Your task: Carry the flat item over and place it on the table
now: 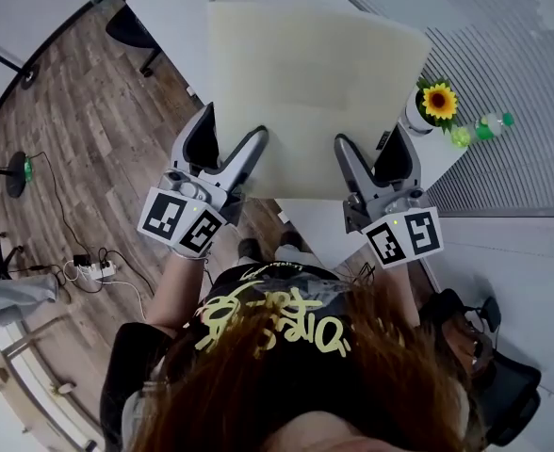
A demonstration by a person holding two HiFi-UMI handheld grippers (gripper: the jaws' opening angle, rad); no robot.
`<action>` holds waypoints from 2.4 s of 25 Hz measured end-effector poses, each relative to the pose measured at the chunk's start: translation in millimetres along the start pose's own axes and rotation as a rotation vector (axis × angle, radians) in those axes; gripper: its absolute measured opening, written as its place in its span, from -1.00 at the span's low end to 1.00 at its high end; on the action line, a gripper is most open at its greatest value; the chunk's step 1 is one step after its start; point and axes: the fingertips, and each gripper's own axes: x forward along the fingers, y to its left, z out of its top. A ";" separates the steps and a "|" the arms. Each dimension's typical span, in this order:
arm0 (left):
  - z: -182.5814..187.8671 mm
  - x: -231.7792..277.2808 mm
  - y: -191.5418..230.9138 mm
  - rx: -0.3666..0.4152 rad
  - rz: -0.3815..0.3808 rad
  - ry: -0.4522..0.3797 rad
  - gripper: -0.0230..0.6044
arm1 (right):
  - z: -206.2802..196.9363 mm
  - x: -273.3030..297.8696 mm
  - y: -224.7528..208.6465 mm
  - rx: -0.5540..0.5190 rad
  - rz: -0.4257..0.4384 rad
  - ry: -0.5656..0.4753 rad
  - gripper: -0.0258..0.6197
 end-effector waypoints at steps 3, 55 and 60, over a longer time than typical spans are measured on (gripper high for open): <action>-9.1 3.2 2.3 -0.007 0.010 0.017 0.21 | -8.6 1.5 -6.4 0.009 -0.007 0.017 0.24; -134.5 5.1 36.2 -0.187 0.114 0.268 0.20 | -127.5 -4.8 -47.2 0.125 -0.099 0.279 0.23; -144.2 4.4 37.9 -0.198 0.122 0.288 0.20 | -135.8 -6.1 -49.9 0.124 -0.105 0.302 0.23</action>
